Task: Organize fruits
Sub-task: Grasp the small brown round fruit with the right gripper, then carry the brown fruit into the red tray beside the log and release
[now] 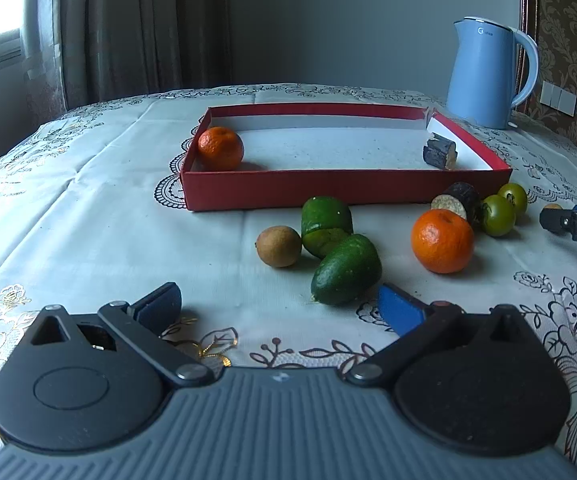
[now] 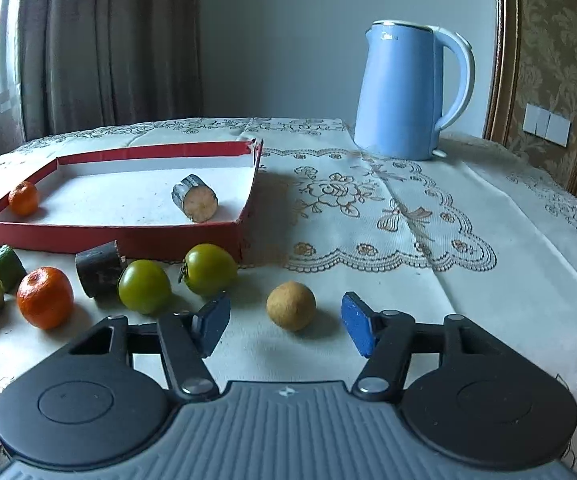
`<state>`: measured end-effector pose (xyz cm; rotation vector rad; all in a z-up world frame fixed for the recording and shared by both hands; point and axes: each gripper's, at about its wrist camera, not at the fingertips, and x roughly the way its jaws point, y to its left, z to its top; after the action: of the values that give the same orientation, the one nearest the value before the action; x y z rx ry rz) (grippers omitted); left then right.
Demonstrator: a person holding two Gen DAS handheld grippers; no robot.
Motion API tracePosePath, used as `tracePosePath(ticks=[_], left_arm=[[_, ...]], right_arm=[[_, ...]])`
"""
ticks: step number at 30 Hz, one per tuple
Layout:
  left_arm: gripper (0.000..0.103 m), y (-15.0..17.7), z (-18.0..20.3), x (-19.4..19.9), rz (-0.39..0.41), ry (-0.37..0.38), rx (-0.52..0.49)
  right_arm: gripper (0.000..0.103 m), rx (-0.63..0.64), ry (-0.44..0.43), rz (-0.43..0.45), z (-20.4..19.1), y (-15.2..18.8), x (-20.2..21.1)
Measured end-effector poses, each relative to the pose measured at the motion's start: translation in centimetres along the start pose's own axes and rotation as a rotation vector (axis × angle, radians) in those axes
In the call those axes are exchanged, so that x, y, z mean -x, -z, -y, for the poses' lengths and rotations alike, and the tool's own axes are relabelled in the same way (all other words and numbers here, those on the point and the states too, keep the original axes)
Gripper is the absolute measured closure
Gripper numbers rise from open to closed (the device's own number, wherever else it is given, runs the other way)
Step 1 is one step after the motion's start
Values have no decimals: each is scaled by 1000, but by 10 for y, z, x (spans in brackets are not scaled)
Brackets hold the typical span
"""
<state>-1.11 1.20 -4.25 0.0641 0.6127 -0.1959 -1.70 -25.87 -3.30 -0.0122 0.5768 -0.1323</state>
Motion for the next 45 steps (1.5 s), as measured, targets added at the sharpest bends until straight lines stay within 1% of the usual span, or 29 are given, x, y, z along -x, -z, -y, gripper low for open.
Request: tracePosePath(ticks=[2,4,7,8,10,13,15,19,22,28,36,40,45], left_arm=[[0,0,0,0,0,-1,-1],[0,0,0,0,0,-2,-2],[0,0,0,0,0,-1,-1],[0,0,0,0,0,-1,-2],[0,0,0,0,0,-2,-2],[0,-1,3,-2,-2,-9,-10],[0,0,3,-2,-1,-10,-10],[0,-1,3,-2,-3,-9,-9],[0,-1,3,-2,-3,-9,-8],[0,-1,3,-2,-3,-9,-8],[0,0,3,-2,-3,-9,-8],[0,0,3,-2,-3,-8,-7],[0,-1,3,-2,-3,-7,-6]], right_arm=[[47,13,8,2,-3,-3,-2],[50,26,9,-5,-5,-4,-5],[58,39,11,-21,-8,-5,-11],[62,39,7,-24,-9,-5,-12],[67,46,26,-18,-10,-5,-14],[71,49,33,-24,-9,-5,-16],[75,41,39,-24,-8,-4,-17],[75,47,49,-10,-8,-5,-15],[75,68,71,22,-11,-7,-11],[76,78,40,83,-16,-20,1],[76,112,-2,117,-37,-46,-6],[76,140,-38,110,-52,-56,-14],[76,154,-76,64,-67,-64,-35]])
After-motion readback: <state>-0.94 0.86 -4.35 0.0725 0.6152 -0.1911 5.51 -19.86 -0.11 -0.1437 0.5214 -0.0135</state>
